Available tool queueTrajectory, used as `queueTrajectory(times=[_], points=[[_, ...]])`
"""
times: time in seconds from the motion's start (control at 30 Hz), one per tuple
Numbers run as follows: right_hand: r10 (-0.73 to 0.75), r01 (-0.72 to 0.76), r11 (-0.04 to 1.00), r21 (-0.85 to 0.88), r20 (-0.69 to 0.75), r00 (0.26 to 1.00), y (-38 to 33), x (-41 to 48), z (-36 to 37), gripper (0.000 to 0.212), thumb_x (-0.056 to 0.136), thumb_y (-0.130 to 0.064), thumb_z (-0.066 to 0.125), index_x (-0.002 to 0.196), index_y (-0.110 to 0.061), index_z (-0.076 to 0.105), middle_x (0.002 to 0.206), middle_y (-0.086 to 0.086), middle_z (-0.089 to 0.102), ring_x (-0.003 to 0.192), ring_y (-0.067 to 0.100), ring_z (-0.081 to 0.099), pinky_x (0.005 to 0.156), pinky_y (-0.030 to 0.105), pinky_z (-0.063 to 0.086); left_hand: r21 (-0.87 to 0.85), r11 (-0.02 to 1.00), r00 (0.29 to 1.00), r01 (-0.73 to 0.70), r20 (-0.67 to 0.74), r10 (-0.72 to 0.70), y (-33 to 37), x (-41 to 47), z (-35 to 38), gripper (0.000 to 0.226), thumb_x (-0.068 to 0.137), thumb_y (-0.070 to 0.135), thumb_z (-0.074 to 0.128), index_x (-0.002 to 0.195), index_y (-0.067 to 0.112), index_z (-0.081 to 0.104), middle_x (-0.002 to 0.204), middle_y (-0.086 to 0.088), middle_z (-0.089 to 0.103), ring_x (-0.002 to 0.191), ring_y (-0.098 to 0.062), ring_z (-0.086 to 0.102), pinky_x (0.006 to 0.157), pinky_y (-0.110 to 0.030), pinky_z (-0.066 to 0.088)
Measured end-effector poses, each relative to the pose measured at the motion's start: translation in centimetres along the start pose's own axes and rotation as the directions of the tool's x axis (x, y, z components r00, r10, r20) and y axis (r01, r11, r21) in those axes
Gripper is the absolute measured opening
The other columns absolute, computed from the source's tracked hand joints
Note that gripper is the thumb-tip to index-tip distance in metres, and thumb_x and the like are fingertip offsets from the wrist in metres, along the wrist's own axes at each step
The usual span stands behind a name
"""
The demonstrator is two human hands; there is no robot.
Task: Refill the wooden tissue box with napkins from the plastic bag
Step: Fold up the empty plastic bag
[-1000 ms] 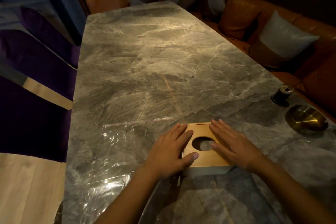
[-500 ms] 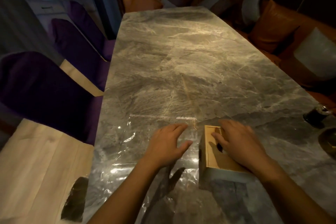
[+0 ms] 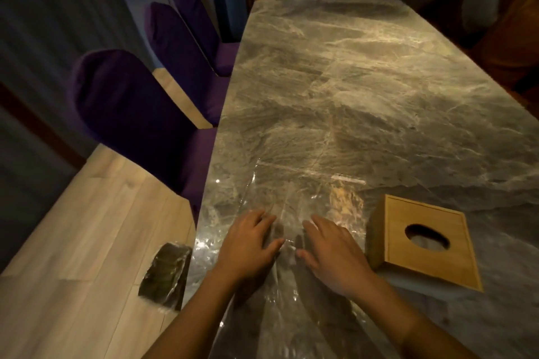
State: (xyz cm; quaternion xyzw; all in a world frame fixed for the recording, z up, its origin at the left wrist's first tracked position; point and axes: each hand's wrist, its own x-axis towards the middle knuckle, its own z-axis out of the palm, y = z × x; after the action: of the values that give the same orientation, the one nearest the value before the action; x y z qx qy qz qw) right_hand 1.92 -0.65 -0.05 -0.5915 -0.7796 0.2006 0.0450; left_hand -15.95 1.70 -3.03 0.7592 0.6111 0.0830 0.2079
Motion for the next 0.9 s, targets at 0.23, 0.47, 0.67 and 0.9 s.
queueTrajectory(times=[0.23, 0.47, 0.67, 0.9], points=[[0.03, -0.028, 0.998, -0.051, 0.03, 0.999, 2.0, -0.5, 2.5, 0.046, 0.095, -0.039, 0.039, 0.136, -0.017, 0.039, 0.147, 0.0, 0.037, 0.134, 0.018, 0.033, 0.108, 0.032, 0.026, -0.009, 0.998, 0.997, 0.055, -0.06, -0.055, -1.5, -0.4, 1.4, 0.033, 0.091, 0.038, 0.049, 0.119, 0.023, 0.058, 0.13, 0.002, 0.056, 0.119, -0.017, 0.05, 0.105, -0.035, 0.037], [0.093, -0.101, 0.993, -0.062, -0.128, 0.987, 3.1, 0.1, 3.5, 0.018, 0.064, -0.007, 0.076, 0.079, -0.017, 0.073, 0.094, 0.002, 0.069, 0.086, 0.025, 0.065, 0.07, 0.035, 0.049, -0.033, 0.936, 0.924, 0.35, -0.155, -0.351, -1.6, 0.1, 0.7, 0.035, 0.085, 0.034, 0.062, 0.116, 0.02, 0.056, 0.129, -0.004, 0.05, 0.117, -0.022, 0.046, 0.096, -0.039, 0.041], [0.429, -0.433, 0.902, -0.007, -0.107, 0.897, 2.7, 0.6, 3.7, 0.059, 0.086, -0.048, 0.053, 0.132, -0.012, 0.04, 0.15, 0.017, 0.026, 0.136, 0.034, 0.026, 0.108, 0.042, 0.029, -0.154, 0.819, 0.825, 0.553, -0.038, -0.565, -1.0, 0.2, -0.3, 0.071, 0.069, 0.037, 0.079, 0.119, 0.01, 0.037, 0.122, -0.017, 0.05, 0.111, -0.033, 0.051, 0.085, -0.042, 0.047], [0.578, -0.57, 0.816, 0.101, -0.082, 0.812, 2.5, 1.0, 2.8, 0.092, 0.072, -0.06, 0.064, 0.139, -0.013, 0.022, 0.148, 0.02, 0.019, 0.131, 0.037, 0.027, 0.106, 0.045, 0.029, -0.303, 0.769, 0.825, 0.562, 0.146, -0.546, -2.3, 0.6, -0.7, 0.029, 0.079, 0.031, 0.071, 0.067, 0.014, 0.051, 0.061, 0.002, 0.053, 0.056, -0.013, 0.053, 0.054, -0.027, 0.04]])
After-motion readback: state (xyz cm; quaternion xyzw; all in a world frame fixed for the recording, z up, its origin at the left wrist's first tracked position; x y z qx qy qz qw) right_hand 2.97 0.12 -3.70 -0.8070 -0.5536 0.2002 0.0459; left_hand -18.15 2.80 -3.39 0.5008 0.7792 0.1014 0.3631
